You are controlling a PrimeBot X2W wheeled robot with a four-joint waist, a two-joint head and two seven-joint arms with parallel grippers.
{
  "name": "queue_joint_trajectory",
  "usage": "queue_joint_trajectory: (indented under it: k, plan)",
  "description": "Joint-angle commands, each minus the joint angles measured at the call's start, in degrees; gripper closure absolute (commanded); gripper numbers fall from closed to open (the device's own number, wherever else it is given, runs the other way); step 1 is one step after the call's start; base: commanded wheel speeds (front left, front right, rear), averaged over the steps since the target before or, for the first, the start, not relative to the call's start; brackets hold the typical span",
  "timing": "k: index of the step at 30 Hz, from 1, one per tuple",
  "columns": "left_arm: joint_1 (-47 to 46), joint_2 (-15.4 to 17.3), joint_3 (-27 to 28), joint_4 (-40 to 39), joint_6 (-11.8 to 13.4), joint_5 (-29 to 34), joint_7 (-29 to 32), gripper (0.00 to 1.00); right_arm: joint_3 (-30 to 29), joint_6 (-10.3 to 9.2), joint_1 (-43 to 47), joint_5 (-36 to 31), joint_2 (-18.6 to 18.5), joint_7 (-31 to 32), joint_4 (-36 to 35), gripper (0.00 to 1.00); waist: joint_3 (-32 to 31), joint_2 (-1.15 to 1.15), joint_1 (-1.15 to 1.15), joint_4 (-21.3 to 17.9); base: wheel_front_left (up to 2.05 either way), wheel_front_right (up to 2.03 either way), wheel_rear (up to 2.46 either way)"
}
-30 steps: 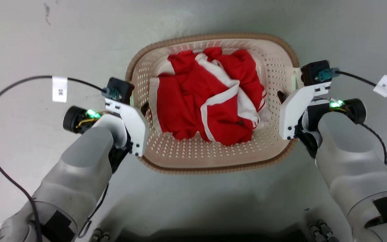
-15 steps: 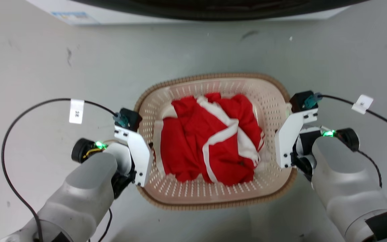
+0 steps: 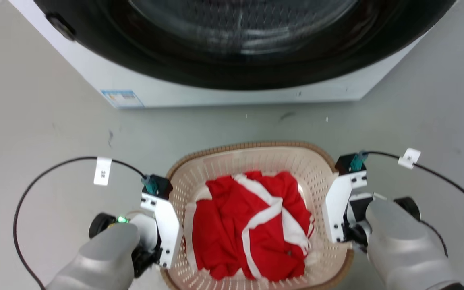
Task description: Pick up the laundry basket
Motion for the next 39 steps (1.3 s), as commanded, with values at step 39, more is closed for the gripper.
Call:
queue_joint_trajectory:
  k: [39]
  plan:
    - [17.9, 1.6, -2.6, -3.2, -0.2, -3.0, 9.7, 1.0, 12.5, 0.08, 17.5, 13.3, -1.0, 6.9, -1.5, 1.0, -30.8, 0.0, 0.0, 0.8, 0.0, 0.0, 0.0]
